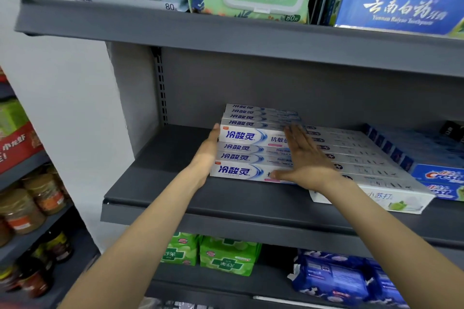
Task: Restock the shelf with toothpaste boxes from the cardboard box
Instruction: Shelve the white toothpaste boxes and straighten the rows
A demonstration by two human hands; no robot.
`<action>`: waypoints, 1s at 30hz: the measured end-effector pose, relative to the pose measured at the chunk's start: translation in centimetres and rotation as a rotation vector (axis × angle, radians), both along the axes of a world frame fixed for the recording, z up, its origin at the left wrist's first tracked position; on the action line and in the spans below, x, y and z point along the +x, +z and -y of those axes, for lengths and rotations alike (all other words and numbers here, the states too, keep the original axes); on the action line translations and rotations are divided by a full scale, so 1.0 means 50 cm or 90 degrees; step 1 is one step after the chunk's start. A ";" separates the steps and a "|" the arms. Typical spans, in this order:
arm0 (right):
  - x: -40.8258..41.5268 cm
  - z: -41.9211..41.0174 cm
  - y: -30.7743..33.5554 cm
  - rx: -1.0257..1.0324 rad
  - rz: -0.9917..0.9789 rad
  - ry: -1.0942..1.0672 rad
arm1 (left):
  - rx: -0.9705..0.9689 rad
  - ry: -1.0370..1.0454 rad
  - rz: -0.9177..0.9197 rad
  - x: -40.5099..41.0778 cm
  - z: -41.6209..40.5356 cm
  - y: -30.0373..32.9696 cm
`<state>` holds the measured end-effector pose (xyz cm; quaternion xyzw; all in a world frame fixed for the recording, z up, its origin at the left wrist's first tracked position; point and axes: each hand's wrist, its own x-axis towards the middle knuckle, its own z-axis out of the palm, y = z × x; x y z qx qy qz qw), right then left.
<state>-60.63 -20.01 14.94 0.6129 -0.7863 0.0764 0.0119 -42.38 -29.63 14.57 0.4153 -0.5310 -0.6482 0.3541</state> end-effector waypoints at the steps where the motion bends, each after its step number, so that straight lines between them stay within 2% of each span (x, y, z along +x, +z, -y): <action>1: 0.002 0.001 -0.001 0.001 0.011 0.005 | 0.004 0.002 0.004 0.000 -0.003 -0.004; 8: 0.004 0.012 0.001 0.004 0.018 -0.001 | -0.021 0.009 0.033 -0.002 0.010 -0.019; 10: 0.003 0.011 0.002 0.003 0.015 -0.003 | -0.167 0.018 0.091 0.008 0.013 -0.028; 12: 0.003 0.011 0.002 -0.006 0.015 -0.008 | -0.405 -0.015 0.194 0.019 0.006 -0.023; 14: 0.003 0.010 0.003 -0.025 0.009 -0.009 | -0.636 -0.078 0.393 0.019 0.004 -0.018; 16: 0.003 0.009 0.006 -0.030 0.006 -0.007 | -0.779 -0.141 0.613 0.012 0.011 -0.016; 17: 0.002 0.007 0.008 -0.024 0.005 -0.005 | -0.805 -0.164 0.682 0.009 0.012 -0.014; 19: -0.001 0.005 0.010 -0.009 -0.003 -0.001 | -0.814 -0.178 0.730 0.002 0.014 -0.013; 30: 0.000 0.001 0.014 -0.018 -0.019 -0.017 | -0.830 -0.127 0.728 -0.006 0.012 -0.012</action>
